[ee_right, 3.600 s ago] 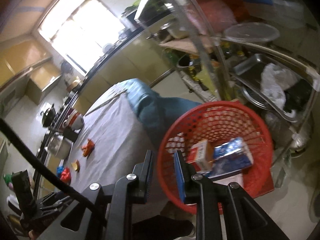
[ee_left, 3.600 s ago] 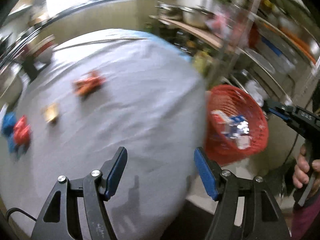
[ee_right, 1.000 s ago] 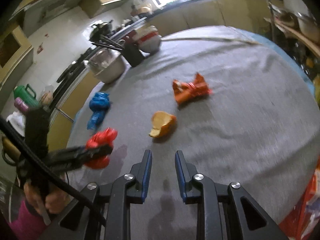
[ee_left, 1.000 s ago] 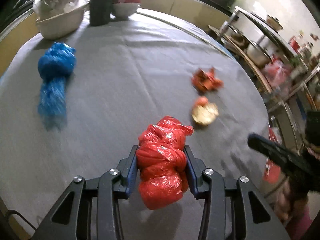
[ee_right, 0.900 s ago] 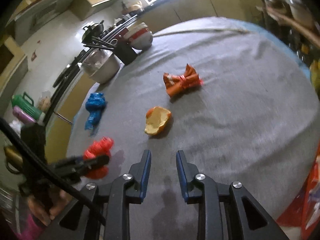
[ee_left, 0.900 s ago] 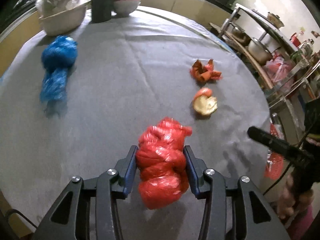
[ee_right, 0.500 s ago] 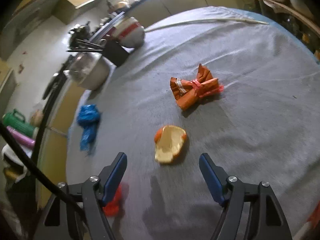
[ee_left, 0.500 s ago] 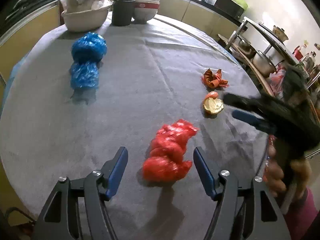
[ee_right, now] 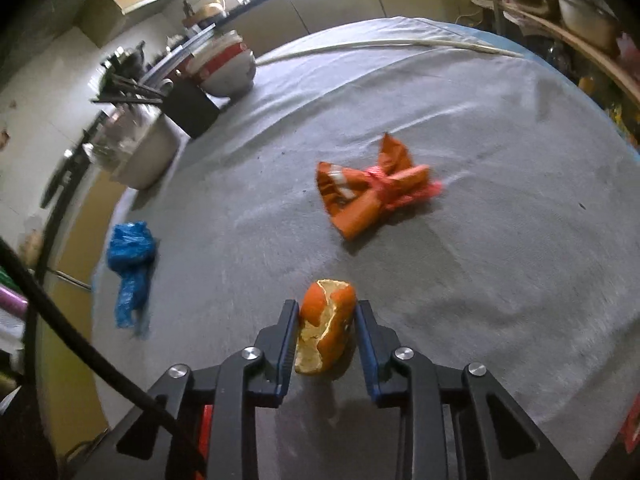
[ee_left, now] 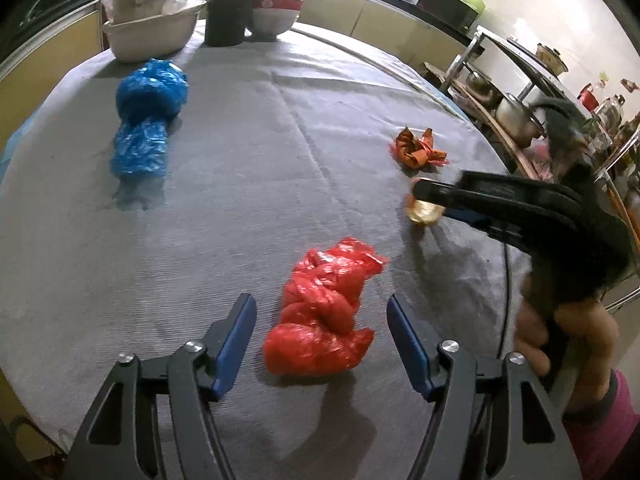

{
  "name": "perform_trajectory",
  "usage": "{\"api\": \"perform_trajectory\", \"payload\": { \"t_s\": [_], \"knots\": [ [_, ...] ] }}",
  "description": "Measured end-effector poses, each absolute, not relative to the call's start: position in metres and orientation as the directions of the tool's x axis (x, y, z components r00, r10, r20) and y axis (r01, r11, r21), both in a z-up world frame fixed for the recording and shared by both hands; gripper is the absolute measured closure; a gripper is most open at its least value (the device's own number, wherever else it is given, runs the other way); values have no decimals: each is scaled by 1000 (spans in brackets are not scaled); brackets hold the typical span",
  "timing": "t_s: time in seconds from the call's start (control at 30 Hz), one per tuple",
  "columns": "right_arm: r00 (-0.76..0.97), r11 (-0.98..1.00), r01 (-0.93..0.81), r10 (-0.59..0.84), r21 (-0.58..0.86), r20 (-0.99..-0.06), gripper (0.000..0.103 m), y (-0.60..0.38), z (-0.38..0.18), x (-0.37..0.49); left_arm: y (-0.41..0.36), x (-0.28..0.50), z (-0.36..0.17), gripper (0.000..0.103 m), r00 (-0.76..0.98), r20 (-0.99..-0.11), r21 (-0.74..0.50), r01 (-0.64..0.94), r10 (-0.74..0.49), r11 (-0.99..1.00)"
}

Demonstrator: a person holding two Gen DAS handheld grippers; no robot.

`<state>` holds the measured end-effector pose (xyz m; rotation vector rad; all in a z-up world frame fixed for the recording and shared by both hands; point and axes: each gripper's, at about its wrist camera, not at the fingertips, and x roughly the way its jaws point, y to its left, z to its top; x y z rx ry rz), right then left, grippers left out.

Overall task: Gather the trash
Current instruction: 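Grasp the orange peel with the right tool while the left tool grasps the red plastic bag, then carry the red bag and orange peel over the red basket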

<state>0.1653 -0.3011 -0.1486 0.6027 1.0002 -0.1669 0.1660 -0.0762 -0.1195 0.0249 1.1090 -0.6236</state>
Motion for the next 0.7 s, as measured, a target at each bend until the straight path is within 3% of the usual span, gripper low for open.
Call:
{"api": "perform_trajectory", "payload": {
  "t_s": [0.07, 0.4, 0.7],
  "knots": [
    [560, 821, 392, 146, 416, -816, 73, -310, -145, 150, -83, 165, -124, 62, 293, -844, -273, 487, -450, 830],
    [675, 843, 295, 150, 450, -723, 72, -333, -114, 57, -95, 149, -103, 63, 350, -827, -260, 456, -441, 851],
    [781, 857, 263, 80, 443, -619, 73, -357, -81, -12, -134, 100, -44, 63, 476, -765, -135, 541, -435, 830]
  ]
}}
